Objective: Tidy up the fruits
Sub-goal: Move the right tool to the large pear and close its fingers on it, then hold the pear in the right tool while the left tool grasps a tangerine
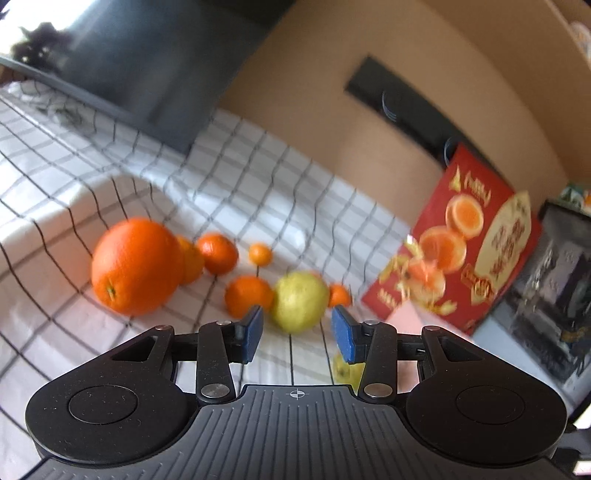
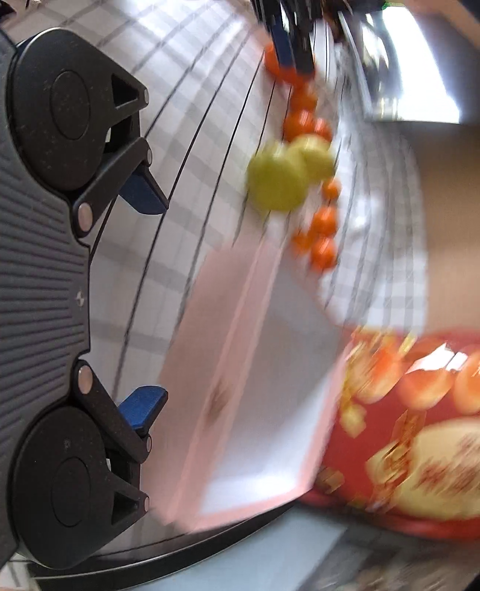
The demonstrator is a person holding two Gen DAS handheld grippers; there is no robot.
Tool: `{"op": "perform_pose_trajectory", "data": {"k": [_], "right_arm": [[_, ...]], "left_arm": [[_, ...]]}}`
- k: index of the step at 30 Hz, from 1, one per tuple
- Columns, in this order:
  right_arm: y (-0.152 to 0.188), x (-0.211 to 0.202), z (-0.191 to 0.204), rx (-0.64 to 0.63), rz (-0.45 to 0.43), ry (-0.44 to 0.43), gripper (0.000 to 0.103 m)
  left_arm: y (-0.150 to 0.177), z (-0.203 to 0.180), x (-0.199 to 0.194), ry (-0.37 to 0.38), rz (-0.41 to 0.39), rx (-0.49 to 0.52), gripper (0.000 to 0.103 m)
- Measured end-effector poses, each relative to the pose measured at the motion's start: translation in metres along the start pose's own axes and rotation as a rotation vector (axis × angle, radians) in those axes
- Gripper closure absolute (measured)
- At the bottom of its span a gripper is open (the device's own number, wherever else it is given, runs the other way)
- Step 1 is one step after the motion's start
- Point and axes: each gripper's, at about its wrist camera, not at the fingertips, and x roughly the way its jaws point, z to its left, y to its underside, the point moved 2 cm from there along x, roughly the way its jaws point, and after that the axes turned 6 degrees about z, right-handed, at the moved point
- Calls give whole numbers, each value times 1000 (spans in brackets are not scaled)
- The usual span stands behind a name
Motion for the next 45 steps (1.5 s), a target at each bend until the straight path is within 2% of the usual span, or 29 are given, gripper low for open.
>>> {"op": "perform_pose_trajectory", "data": {"k": [4,7,10,14,18,20,24,27,28,29,30,31,35,41,45], "right_arm": [[-20,-12,39,-102,-76,-60,3],[-43,-6,62,-140,-83,-97,3],[-67,11,79,-153,-66,-133,3],[-92,44,97,-220,-83,-72,3],[-107,83,99,-226,-46,-1,4],[-110,100,92,-187,-4,-2,4],[-103,109,85,-140,43,-60,4],[-91,106,94,-189,59,-64,17],[-86,104,97,-207,59,-41,20],[-84,101,100,-231,58,-12,23],[-79,97,102,-253,52,16,33],[-75,91,103,-272,41,39,37],[-61,61,95,-256,76,-68,38],[-25,33,85,-280,82,-86,40],[-8,20,62,-234,114,-142,42]], "left_arm": [[-18,18,-11,-70,-97,-29,57],[-30,41,-20,-117,-160,-62,57],[-34,65,-30,-155,-202,-137,57],[-37,80,-28,-140,-184,-197,57],[-34,72,-25,-128,-172,-154,57],[-34,67,-24,-112,-170,-121,57],[-29,56,-22,-92,-164,-74,57],[-27,50,-22,-91,-158,-51,57],[-27,46,-23,-85,-155,-39,57],[-28,41,-22,-74,-144,-20,57],[-29,34,-18,-61,-115,7,57],[-31,28,-13,-54,-68,41,57],[-35,-1,19,-63,130,227,57],[-21,-25,52,-158,211,499,57],[-16,-33,63,-188,235,618,56]]}}
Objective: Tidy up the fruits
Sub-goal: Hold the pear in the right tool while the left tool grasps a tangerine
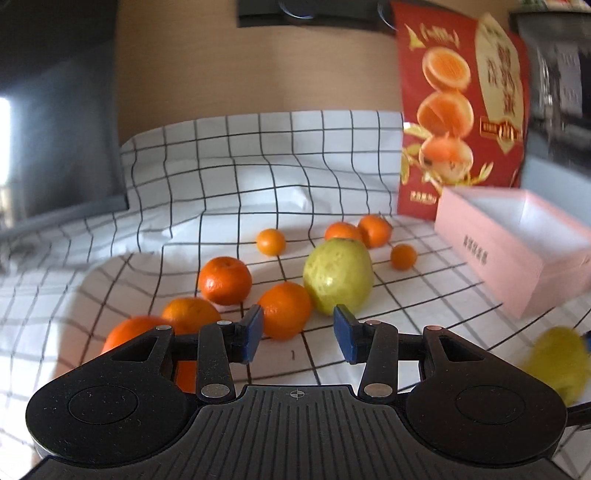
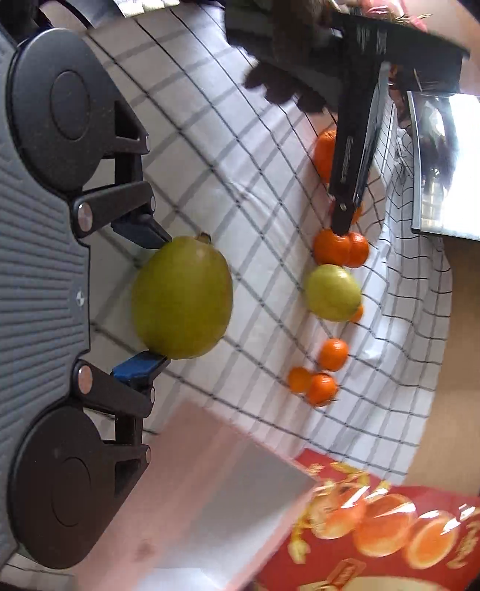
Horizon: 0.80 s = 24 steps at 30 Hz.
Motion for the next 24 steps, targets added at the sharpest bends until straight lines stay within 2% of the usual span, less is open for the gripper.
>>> {"op": "perform_pose_trajectory", "data": {"k": [2,5,8,10,11,14,19,23,24], "right_arm": [[11,-6,-9,17,-4,-9,42],[24,-16,-17,15,-26,6,41],[28,-23,-21,14,-44,26,34],[30,-27,-23,29,-66,18,23],[29,-27,-25,36,-71,5,22],[26,-24,-27,50,-91,-12,22],[21,-6,-24,42,-80,23,22],[22,2,-30,89,-79,8,22],[22,3,-32,101,-78,-1,25]], "left_arm": [[-4,-2,6,-21,8,34,56],[-12,-7,19,-10,44,78,55],[-15,-9,30,-41,70,103,53],[-16,-8,34,-62,73,108,53],[-16,-7,35,-65,68,107,52],[-15,-3,39,-88,57,114,53],[-9,2,49,-177,75,142,52],[-10,5,49,-164,61,115,58],[-11,6,48,-159,63,104,59]]}}
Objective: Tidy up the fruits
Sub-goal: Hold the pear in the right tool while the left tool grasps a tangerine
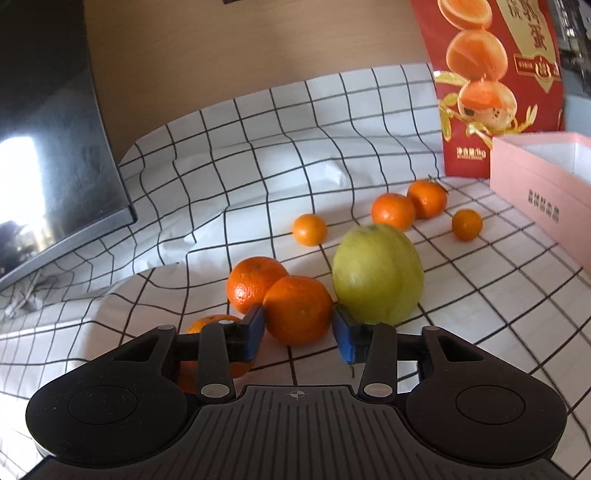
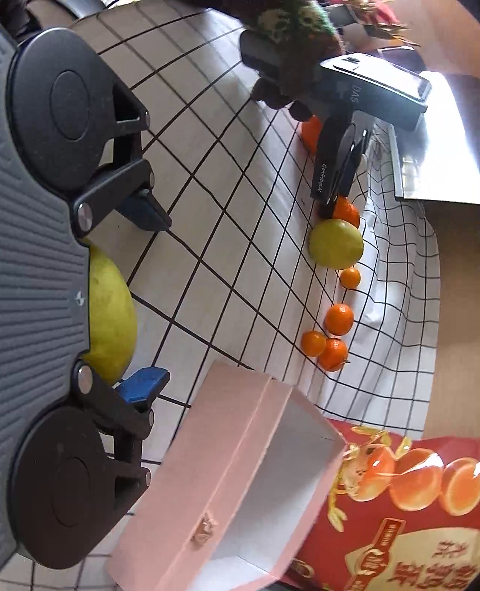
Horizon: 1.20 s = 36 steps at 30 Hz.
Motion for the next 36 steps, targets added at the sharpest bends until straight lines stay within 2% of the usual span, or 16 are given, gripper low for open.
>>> {"op": "perform_pose_trajectory", "data": {"k": [3,5,8,10,12,15,18,21,23,26,29,32,36], "right_arm": [[1,-3,-3,7,-9,8,44],[3,-7,-6,19,-11,0,44],[8,-17,-8,29,-27,-14,45],[13,-27,-8,28,-43,-15,50],[16,-38,-9,18,-67,5,54],[21,-51,-15,23,-91,32,54],[25,-58,-25,62,-98,16,52],[29,-60,-29,74,-115,18,42],[32,-57,-30,84,-123,14,36],[32,-49,-30,105,-109,-24,32],[32,-42,-27,113,-105,-29,27],[31,-39,-25,117,-102,-17,25],[32,-38,-26,127,-103,-11,21]], "left_arm": [[2,2,-6,15,1,-11,60],[5,3,-16,39,-10,-39,64],[11,5,-38,81,-31,-80,87],[15,2,-52,159,-49,-82,86],[20,-8,-61,198,-52,-62,85],[25,-20,-66,234,-48,-41,85],[26,-25,-68,331,-39,-71,85],[20,-20,-74,392,-76,-130,84],[15,-12,-78,377,-116,-177,82],[10,5,-79,298,-154,-253,82],[7,24,-71,293,-138,-337,80],[4,27,-63,311,-114,-337,80],[3,35,-55,209,-121,-366,78]]}}
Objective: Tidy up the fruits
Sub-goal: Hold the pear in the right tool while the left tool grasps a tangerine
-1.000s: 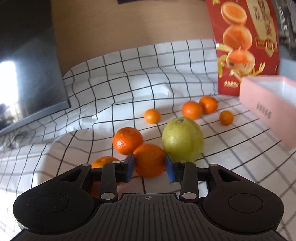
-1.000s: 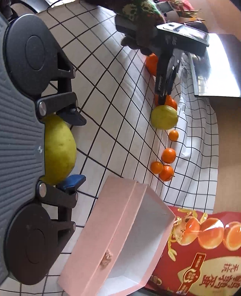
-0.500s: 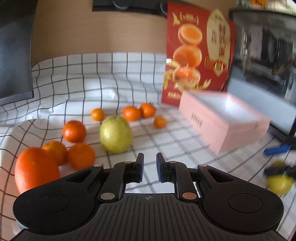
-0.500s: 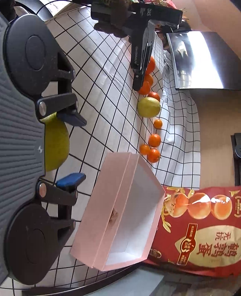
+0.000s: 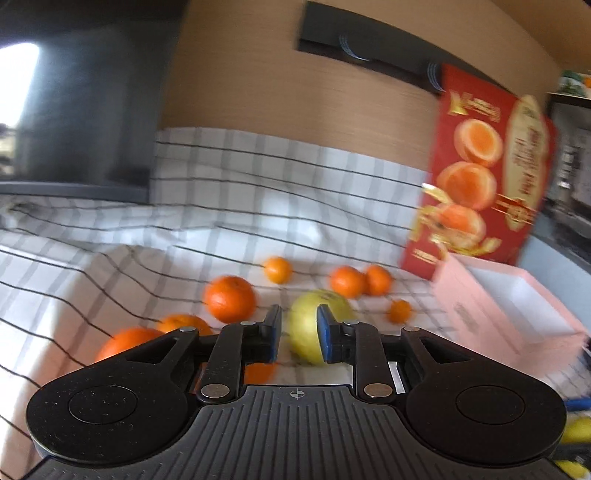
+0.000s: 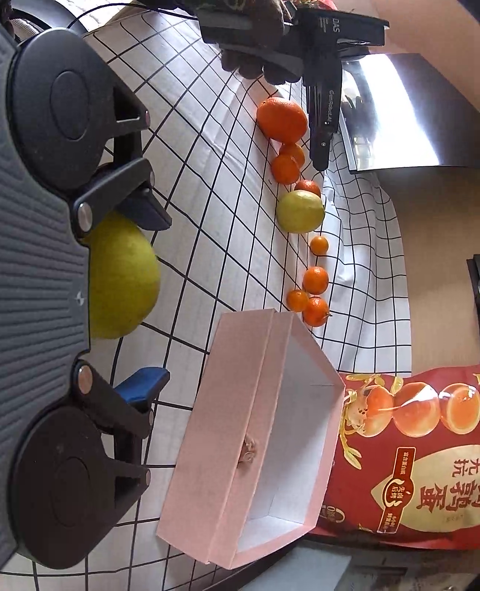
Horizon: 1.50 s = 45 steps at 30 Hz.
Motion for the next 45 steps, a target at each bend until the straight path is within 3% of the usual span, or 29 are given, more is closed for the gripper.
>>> {"op": "perform_pose_trajectory", "data": {"k": [5,11,17,20,23,27,31,34,38,41,45], "right_arm": [[0,2,-5,25,12,-17,19],[1,5,-5,38,30,-33,17],[2,5,-4,30,33,-29,16],[2,7,-5,33,39,-33,15],[2,7,-5,37,40,-33,15],[2,7,-6,41,38,-35,15],[2,8,-6,44,42,-40,15],[2,7,-6,42,38,-34,15],[2,7,-6,43,36,-33,15],[2,7,-7,47,40,-40,15],[2,8,-7,50,41,-41,15]], "left_arm": [[-9,16,19,-85,65,-5,78],[-2,3,34,-127,136,163,76],[6,-10,29,-81,189,330,74],[4,-9,29,-67,214,308,69],[1,-6,26,15,228,216,46],[-6,-7,6,243,223,73,49],[-5,-20,-5,171,174,132,51],[4,-33,-1,116,182,205,51],[23,-51,4,152,227,293,51],[36,-66,1,108,206,392,47],[41,-72,-3,70,191,420,47]]}}
